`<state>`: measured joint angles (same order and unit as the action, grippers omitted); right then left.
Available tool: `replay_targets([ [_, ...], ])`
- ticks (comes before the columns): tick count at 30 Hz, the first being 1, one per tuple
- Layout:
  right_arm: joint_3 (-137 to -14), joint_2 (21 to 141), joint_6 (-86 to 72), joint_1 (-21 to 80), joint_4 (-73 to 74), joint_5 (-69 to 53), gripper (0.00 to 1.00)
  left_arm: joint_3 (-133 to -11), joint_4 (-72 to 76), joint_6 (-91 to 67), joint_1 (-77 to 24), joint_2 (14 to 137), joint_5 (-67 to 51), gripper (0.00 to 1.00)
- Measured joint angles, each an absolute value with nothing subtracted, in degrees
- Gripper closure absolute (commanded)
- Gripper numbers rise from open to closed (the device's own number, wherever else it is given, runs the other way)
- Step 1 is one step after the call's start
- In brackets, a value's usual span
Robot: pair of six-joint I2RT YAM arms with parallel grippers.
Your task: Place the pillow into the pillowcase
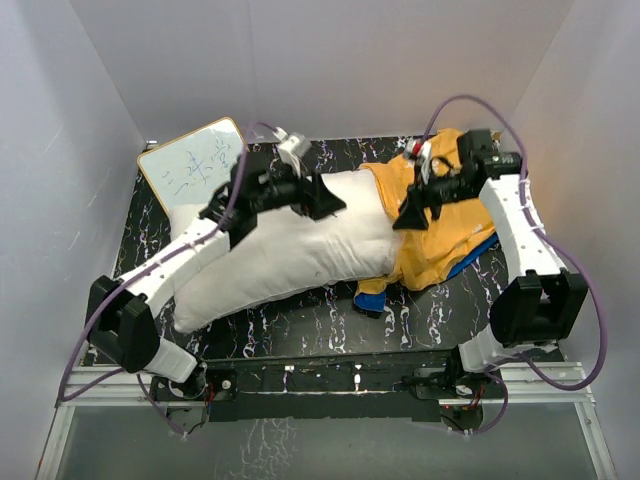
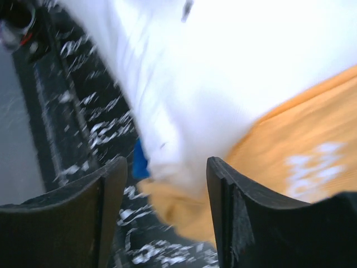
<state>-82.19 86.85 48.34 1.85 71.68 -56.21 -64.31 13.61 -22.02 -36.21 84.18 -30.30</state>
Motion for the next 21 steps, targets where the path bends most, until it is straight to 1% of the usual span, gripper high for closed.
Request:
replay_targets([
  [2,-90.9,89.3,44.5,1.3,69.8,-57.2,0.36,-71.2,5.9,-22.0,-31.8,84.4,-30.4,0.17],
  [5,-100.7,94.0,34.0,1.0,62.4,-56.7,0.30,-84.0,-5.8,-20.9,-27.3,88.4,-27.8,0.12],
  [9,-108.6,102.7,22.3,2.0,55.0,-49.2,0.30,-100.5,-17.1,-15.9,-25.9,98.9,-22.9,0.08],
  [12,-112.9,110.0,17.9,3.8,52.5,-43.1,0.30,-104.7,-21.4,-11.5,-25.7,105.7,-21.2,0.07],
  [16,-114.4,117.0,14.3,5.8,51.2,-37.5,0.32,-106.8,-25.3,-7.3,-25.3,115.3,-21.7,0.07],
  [18,-115.2,119.5,13.2,6.7,51.0,-35.5,0.34,-107.0,-26.4,-6.5,-25.2,119.3,-22.8,0.10],
  [19,-115.6,120.5,12.9,6.9,51.0,-34.8,0.38,-107.0,-26.5,-6.3,-25.2,120.7,-23.4,0.14],
  [21,-116.9,122.4,12.4,7.3,50.8,-33.4,0.46,-106.9,-26.2,-6.3,-25.0,121.5,-24.4,0.29],
])
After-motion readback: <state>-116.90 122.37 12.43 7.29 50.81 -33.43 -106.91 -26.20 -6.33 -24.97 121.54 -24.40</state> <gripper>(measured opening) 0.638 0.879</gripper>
